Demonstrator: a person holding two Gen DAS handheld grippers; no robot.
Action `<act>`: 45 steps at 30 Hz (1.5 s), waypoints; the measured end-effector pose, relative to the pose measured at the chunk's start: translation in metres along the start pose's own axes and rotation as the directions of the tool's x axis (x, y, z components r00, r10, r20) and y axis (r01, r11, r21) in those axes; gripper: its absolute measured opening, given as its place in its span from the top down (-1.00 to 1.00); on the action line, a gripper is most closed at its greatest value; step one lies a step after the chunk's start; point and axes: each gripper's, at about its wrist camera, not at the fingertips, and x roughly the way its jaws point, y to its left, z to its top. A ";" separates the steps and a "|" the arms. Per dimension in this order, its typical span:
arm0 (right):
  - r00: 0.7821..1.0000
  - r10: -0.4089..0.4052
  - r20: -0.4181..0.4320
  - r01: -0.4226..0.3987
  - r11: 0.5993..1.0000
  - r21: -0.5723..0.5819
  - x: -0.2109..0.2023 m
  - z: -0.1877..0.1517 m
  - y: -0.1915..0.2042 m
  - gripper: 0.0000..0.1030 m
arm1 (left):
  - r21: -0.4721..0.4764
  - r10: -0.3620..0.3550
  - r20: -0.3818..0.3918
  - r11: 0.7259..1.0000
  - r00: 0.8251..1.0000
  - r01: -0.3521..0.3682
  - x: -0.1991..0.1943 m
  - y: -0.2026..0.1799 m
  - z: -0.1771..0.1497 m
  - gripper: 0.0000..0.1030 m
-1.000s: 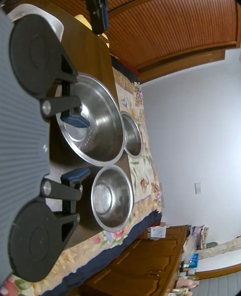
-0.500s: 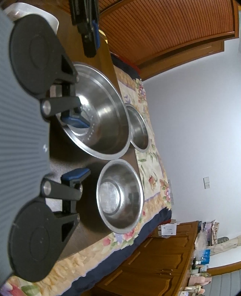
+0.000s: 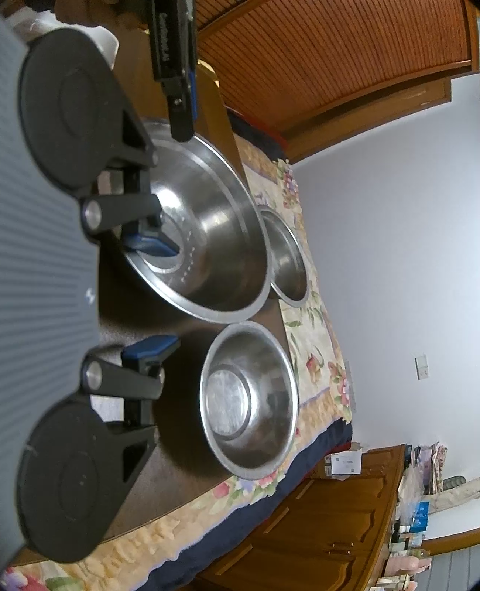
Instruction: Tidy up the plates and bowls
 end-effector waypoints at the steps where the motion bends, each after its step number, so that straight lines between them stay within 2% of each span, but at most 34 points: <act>1: 1.000 0.000 -0.001 0.000 1.000 0.001 0.001 0.000 0.000 0.06 | -0.005 0.000 -0.005 1.000 1.000 0.000 0.002 0.001 0.000 0.34; 3: 1.000 0.001 -0.002 -0.001 1.000 0.010 0.003 0.001 0.000 0.08 | -0.016 0.001 -0.013 1.000 1.000 -0.001 0.006 0.002 0.002 0.43; 6: 1.000 0.017 0.001 -0.017 0.998 0.057 0.005 0.001 -0.005 0.14 | -0.046 -0.007 -0.017 0.999 1.000 0.006 0.008 0.003 0.004 0.46; 13: 0.998 0.063 0.002 -0.062 0.985 0.159 0.011 0.001 -0.017 0.29 | -0.047 0.009 -0.028 0.999 1.000 -0.010 0.015 0.002 0.005 0.55; 16: 0.997 0.074 0.006 -0.074 0.985 0.159 0.011 0.001 -0.017 0.40 | -0.050 0.001 -0.028 0.999 1.000 -0.003 0.016 0.003 0.004 0.63; 20: 0.995 0.095 0.010 -0.095 0.983 0.157 0.010 0.002 -0.016 0.61 | -0.042 -0.002 -0.034 0.999 0.999 0.001 0.014 0.002 0.003 0.63; 26: 0.995 0.103 0.003 -0.102 0.981 0.165 0.005 -0.001 -0.016 0.62 | -0.040 -0.012 -0.033 0.999 0.999 0.011 0.002 -0.001 -0.002 0.63; 40: 0.989 0.139 0.051 -0.145 0.978 0.148 -0.043 -0.019 -0.018 0.62 | 0.017 -0.087 0.013 0.996 0.996 0.087 -0.048 -0.022 -0.024 0.62; 45: 0.985 0.161 0.058 -0.168 0.976 0.142 -0.057 -0.031 -0.017 0.61 | 0.049 -0.094 0.036 0.995 0.995 0.092 -0.064 -0.027 -0.036 0.63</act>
